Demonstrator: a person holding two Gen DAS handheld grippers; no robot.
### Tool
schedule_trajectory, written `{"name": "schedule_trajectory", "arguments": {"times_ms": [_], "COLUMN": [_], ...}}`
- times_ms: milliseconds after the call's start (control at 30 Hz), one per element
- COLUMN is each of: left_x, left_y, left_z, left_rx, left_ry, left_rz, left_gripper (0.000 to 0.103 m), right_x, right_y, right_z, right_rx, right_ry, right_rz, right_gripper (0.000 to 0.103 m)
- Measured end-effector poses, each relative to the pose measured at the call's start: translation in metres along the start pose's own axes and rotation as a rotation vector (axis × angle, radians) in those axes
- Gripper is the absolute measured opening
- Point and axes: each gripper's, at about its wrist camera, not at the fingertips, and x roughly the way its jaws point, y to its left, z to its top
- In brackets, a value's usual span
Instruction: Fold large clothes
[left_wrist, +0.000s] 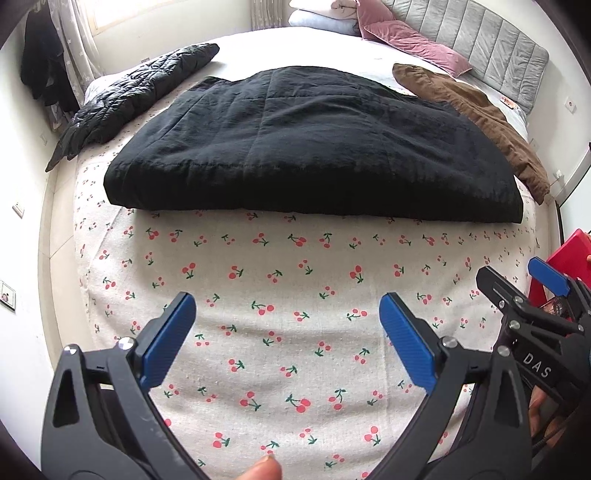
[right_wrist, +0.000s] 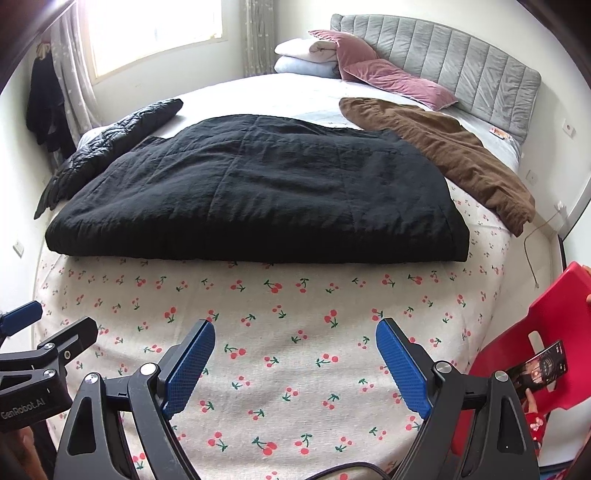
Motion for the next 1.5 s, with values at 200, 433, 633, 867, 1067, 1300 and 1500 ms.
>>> {"name": "schedule_trajectory", "arguments": {"times_ms": [200, 433, 633, 867, 1067, 1300, 1500], "left_x": [0.000, 0.001, 0.002, 0.003, 0.007, 0.008, 0.008], "left_y": [0.000, -0.004, -0.005, -0.004, -0.001, -0.002, -0.005], "left_z": [0.000, -0.001, -0.002, -0.003, -0.002, -0.002, -0.002], "left_rx": [0.002, 0.010, 0.014, 0.015, 0.008, 0.013, 0.019], "left_ry": [0.001, 0.005, 0.010, 0.013, 0.022, 0.026, 0.027], "left_rz": [-0.006, -0.014, -0.018, -0.028, -0.036, -0.038, -0.039], "left_gripper": [0.099, 0.099, 0.099, 0.099, 0.099, 0.099, 0.099], "right_x": [0.001, 0.004, 0.006, 0.007, 0.006, 0.007, 0.008], "right_y": [0.003, 0.006, 0.006, 0.007, 0.011, 0.011, 0.012], "right_z": [0.000, -0.001, -0.002, -0.002, -0.003, -0.003, -0.003], "right_rx": [-0.010, -0.013, -0.012, -0.015, -0.027, -0.024, -0.025], "right_ry": [0.004, 0.012, 0.016, 0.019, 0.018, 0.021, 0.025], "right_rz": [0.000, 0.002, 0.002, -0.002, -0.009, -0.006, -0.004], "right_gripper": [0.090, 0.090, 0.090, 0.090, 0.090, 0.090, 0.090]}}
